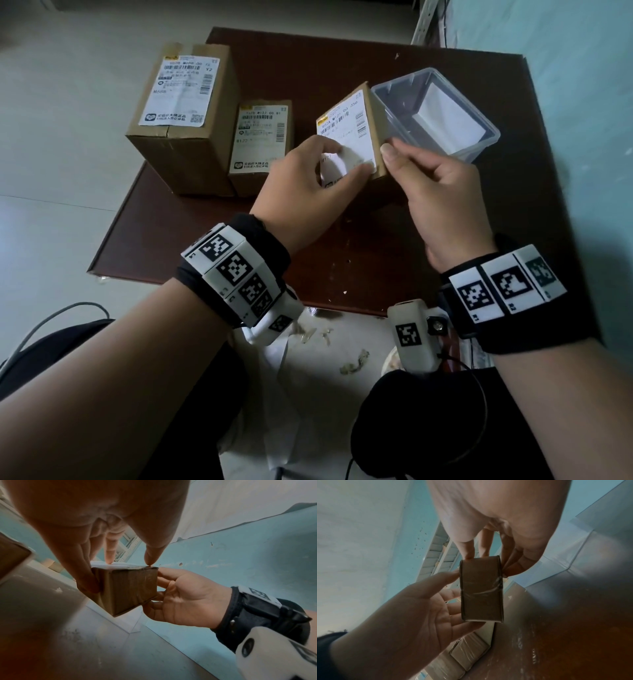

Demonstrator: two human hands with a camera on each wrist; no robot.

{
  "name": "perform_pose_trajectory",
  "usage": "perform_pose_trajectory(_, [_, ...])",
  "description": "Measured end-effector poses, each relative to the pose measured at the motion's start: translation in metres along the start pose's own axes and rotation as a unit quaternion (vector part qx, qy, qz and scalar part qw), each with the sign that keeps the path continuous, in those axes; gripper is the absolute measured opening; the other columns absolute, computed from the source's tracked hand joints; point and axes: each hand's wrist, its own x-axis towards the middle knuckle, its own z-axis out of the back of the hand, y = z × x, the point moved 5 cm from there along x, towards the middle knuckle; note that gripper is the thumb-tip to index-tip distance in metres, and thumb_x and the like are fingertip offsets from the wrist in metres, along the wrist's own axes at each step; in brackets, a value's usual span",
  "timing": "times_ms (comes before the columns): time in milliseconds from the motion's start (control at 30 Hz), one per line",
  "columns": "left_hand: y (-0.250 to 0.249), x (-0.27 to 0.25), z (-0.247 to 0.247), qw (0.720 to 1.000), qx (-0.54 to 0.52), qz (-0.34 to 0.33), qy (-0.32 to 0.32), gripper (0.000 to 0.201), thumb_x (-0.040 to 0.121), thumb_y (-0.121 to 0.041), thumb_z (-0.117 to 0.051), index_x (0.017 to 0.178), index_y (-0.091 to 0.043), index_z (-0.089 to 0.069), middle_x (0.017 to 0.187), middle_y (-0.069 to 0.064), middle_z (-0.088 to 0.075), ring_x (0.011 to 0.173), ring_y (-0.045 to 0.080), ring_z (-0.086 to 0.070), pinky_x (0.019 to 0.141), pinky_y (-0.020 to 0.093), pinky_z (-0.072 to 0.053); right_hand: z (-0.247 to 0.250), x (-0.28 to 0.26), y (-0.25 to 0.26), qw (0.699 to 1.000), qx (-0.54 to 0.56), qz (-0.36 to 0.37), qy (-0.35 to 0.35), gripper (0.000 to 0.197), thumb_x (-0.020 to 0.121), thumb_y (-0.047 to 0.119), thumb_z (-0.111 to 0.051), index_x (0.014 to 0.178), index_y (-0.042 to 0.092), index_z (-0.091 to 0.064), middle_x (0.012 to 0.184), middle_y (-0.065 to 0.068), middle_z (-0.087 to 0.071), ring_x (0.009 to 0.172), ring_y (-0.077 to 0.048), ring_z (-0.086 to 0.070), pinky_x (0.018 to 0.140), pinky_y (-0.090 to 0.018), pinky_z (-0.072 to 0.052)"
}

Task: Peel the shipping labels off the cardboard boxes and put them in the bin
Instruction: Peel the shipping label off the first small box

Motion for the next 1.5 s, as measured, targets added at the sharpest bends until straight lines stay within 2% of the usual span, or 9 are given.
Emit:
perform_pose_trajectory(167, [0.003,0.000,-0.004,1.000,-0.005,-0.004,0.016,0.059,0.086,-0.064,-0.063,0.127,-0.021,-0.058,0.105,-0.006,-0.072,0.091,0.012,-0.071,0.078,0.045,-0.061,-0.001,0.000,0.001,1.000,-0.011,0.006,0.006,0.038,0.102,0.034,-0.071,0.137,0.018,-0.072,0.129,0.008,-0.075,0.120,0.001,-0.068,0.101,-0.026,-0.059])
perform_pose_trajectory(433, [0.003,-0.001,-0.012,1.000,-0.011,-0.019,0.018,0.038,0.096,-0.052,-0.062,0.114,-0.020,-0.071,0.112,-0.007,-0.073,0.089,0.008,-0.072,0.069,0.033,-0.061,-0.001,0.001,-0.004,0.997,-0.071,0.031,0.006,0.040,0.104,0.038,-0.068,0.139,0.020,-0.070,0.135,0.008,-0.072,0.127,-0.001,-0.064,0.107,-0.031,-0.056])
perform_pose_trajectory(600, [0.007,0.001,-0.020,0.998,0.030,-0.033,0.047,0.041,0.101,-0.049,-0.053,0.103,-0.014,-0.074,0.146,0.015,-0.054,0.149,0.014,-0.032,0.097,0.034,-0.054,-0.006,0.001,-0.005,0.994,-0.101,0.023,0.030,0.044,0.107,0.043,-0.059,0.143,0.019,-0.067,0.138,0.006,-0.071,0.130,-0.004,-0.063,0.109,-0.032,-0.055])
perform_pose_trajectory(667, [0.006,0.001,-0.020,0.998,0.024,-0.035,0.049,0.043,0.102,-0.049,-0.050,0.098,-0.013,-0.074,0.123,0.009,-0.069,0.123,0.002,-0.055,0.085,0.026,-0.054,-0.007,0.001,-0.004,0.992,-0.115,0.020,0.041,0.046,0.108,0.047,-0.056,0.143,0.020,-0.067,0.136,0.006,-0.072,0.127,-0.003,-0.064,0.107,-0.032,-0.056])
perform_pose_trajectory(733, [0.004,0.001,-0.020,0.998,0.003,-0.032,0.052,0.043,0.102,-0.049,-0.049,0.090,-0.015,-0.073,0.092,0.002,-0.073,0.086,0.011,-0.068,0.068,0.038,-0.056,-0.006,0.002,-0.003,0.991,-0.123,0.022,0.044,0.046,0.108,0.049,-0.054,0.143,0.021,-0.067,0.136,0.007,-0.072,0.128,-0.003,-0.064,0.107,-0.032,-0.056])
perform_pose_trajectory(800, [0.003,0.001,-0.019,0.998,-0.002,-0.033,0.049,0.045,0.102,-0.048,-0.049,0.084,-0.013,-0.072,0.078,0.006,-0.070,0.072,0.022,-0.066,0.064,0.044,-0.053,-0.006,0.002,-0.002,0.991,-0.120,0.028,0.042,0.046,0.108,0.049,-0.055,0.142,0.022,-0.068,0.138,0.007,-0.071,0.129,-0.003,-0.063,0.108,-0.034,-0.056])
perform_pose_trajectory(933, [0.003,0.001,-0.020,0.998,-0.003,-0.039,0.047,0.049,0.103,-0.047,-0.048,0.081,-0.009,-0.070,0.075,0.015,-0.067,0.069,0.031,-0.063,0.061,0.045,-0.050,-0.007,0.002,0.000,0.990,-0.125,0.044,0.040,0.047,0.107,0.048,-0.056,0.143,0.020,-0.067,0.139,0.006,-0.071,0.130,-0.002,-0.063,0.106,-0.026,-0.055])
perform_pose_trajectory(1200, [0.004,0.002,-0.018,0.998,-0.009,-0.028,0.062,0.047,0.104,-0.042,-0.049,0.076,-0.009,-0.067,0.064,-0.004,-0.061,0.056,0.011,-0.054,0.054,0.033,-0.042,-0.009,0.001,0.000,0.988,-0.134,0.062,0.044,0.049,0.105,0.049,-0.058,0.144,0.019,-0.066,0.141,0.008,-0.069,0.125,0.007,-0.061,0.097,-0.005,-0.049])
perform_pose_trajectory(1500, [0.006,0.003,-0.019,0.998,-0.006,-0.028,0.060,0.048,0.104,-0.042,-0.048,0.072,-0.009,-0.064,0.061,-0.004,-0.056,0.051,0.008,-0.049,0.051,0.030,-0.039,-0.011,-0.001,0.000,0.988,-0.133,0.062,0.040,0.050,0.106,0.048,-0.058,0.146,0.018,-0.065,0.143,0.006,-0.068,0.132,0.000,-0.060,0.103,-0.010,-0.049])
